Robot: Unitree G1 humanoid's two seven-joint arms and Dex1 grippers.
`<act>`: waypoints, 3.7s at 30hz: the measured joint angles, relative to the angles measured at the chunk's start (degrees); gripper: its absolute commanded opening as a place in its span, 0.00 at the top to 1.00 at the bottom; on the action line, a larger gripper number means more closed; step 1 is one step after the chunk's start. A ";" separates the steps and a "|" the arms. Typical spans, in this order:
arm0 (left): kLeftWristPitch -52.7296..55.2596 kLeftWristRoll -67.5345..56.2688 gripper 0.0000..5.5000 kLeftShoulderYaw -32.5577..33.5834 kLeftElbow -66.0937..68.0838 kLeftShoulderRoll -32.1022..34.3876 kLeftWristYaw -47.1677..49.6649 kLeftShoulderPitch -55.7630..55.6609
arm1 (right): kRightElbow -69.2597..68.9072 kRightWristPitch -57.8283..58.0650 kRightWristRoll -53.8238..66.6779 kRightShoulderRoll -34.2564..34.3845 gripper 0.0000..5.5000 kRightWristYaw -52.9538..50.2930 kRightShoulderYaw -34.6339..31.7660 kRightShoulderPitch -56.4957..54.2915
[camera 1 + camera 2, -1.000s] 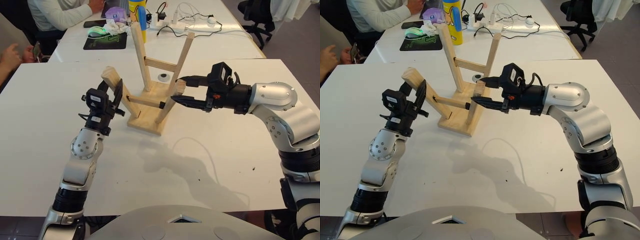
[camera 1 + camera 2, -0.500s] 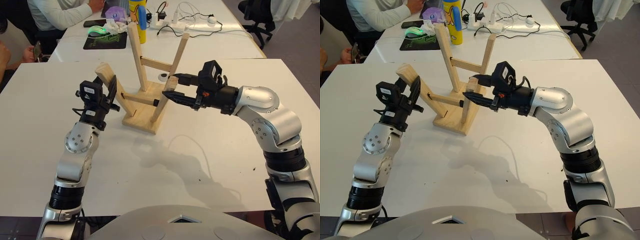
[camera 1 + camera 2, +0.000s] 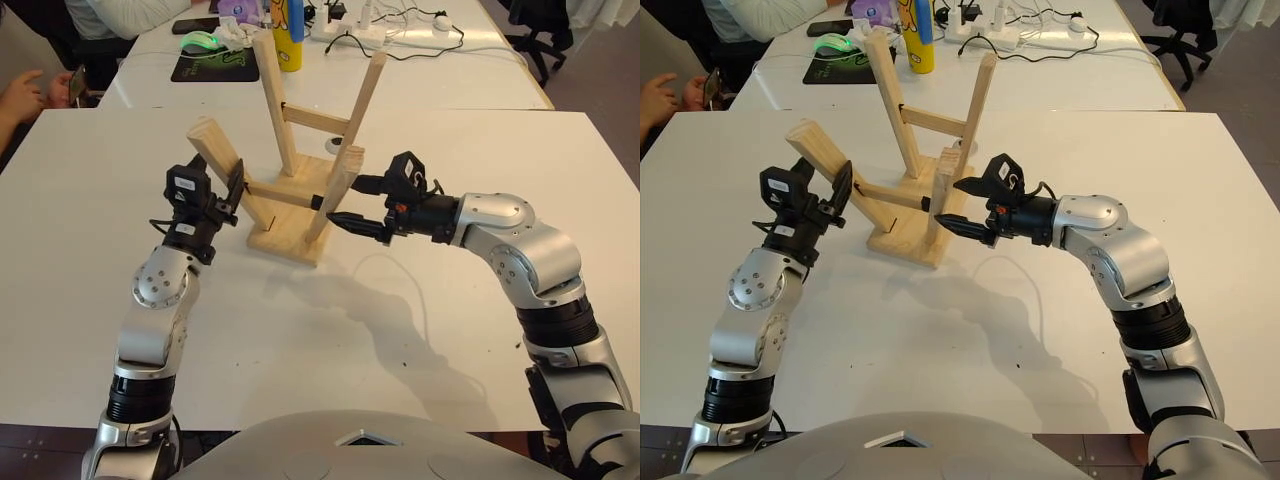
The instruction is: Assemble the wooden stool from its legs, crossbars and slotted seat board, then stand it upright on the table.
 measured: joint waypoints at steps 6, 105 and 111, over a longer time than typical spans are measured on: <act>3.57 -5.05 0.53 1.89 -7.00 -2.53 -0.08 -2.36 | 0.16 -0.22 -1.29 -1.71 0.36 0.42 -1.92 1.42; 14.69 -8.40 1.00 15.51 4.26 3.09 -2.01 -29.02 | 5.27 -8.61 21.49 20.09 1.00 -25.75 -23.44 -21.28; 15.42 -12.73 1.00 15.94 10.29 4.36 -4.22 -44.88 | 6.38 -9.15 18.06 20.29 1.00 -25.50 -21.89 -18.43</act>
